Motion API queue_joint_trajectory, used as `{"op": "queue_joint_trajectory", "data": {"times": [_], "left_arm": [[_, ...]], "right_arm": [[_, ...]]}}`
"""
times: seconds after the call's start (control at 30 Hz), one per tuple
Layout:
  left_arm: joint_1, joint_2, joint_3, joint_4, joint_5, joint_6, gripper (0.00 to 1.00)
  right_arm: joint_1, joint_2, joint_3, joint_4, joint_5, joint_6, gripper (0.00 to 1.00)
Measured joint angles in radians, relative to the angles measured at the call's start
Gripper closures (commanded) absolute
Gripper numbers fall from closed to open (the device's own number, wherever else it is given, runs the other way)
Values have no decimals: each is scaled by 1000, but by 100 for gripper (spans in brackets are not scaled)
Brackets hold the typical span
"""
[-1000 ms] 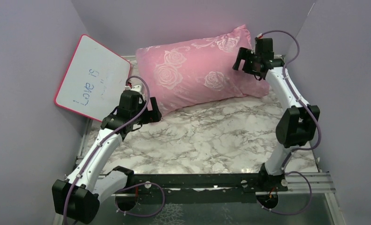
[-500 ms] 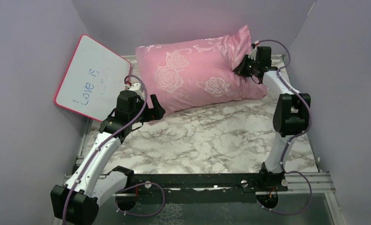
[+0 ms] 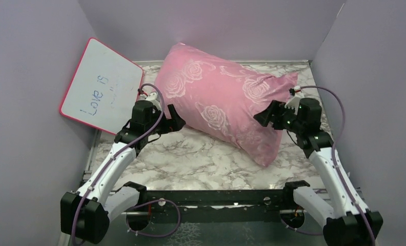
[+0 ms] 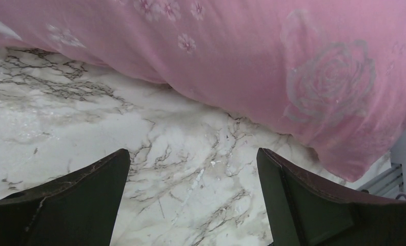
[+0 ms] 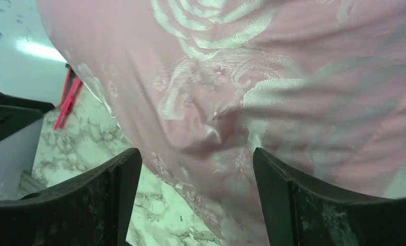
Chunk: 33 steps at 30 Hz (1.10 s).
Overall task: Remove the pillowcase from the pillow
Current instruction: Move the pillow to the center of the board.
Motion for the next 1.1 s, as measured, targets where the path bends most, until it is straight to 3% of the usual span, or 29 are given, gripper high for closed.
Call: {"op": "queue_joint_trajectory", "data": {"times": [0.13,0.27,0.47,0.8,0.9,0.97,1.1], "left_arm": [[0,46,-9,43,55,-16,5],[0,51,-11,62,95,-19,5],[0,-27,-39,47,109,-15,2],[0,-118,-39,19,114,5,1],[0,-124,-39,16,127,12,1],[0,-122,-39,16,132,17,1],[0,-98,-39,20,148,22,1]], "right_arm": [[0,-106,111,-100,108,-13,7],[0,-24,294,-131,245,-50,4],[0,311,571,-143,348,-106,0],[-1,930,992,-166,211,-179,2],[-2,1070,1059,-219,95,-204,12],[-12,1083,995,-175,6,-209,27],[-16,877,655,11,-95,-187,70]]}}
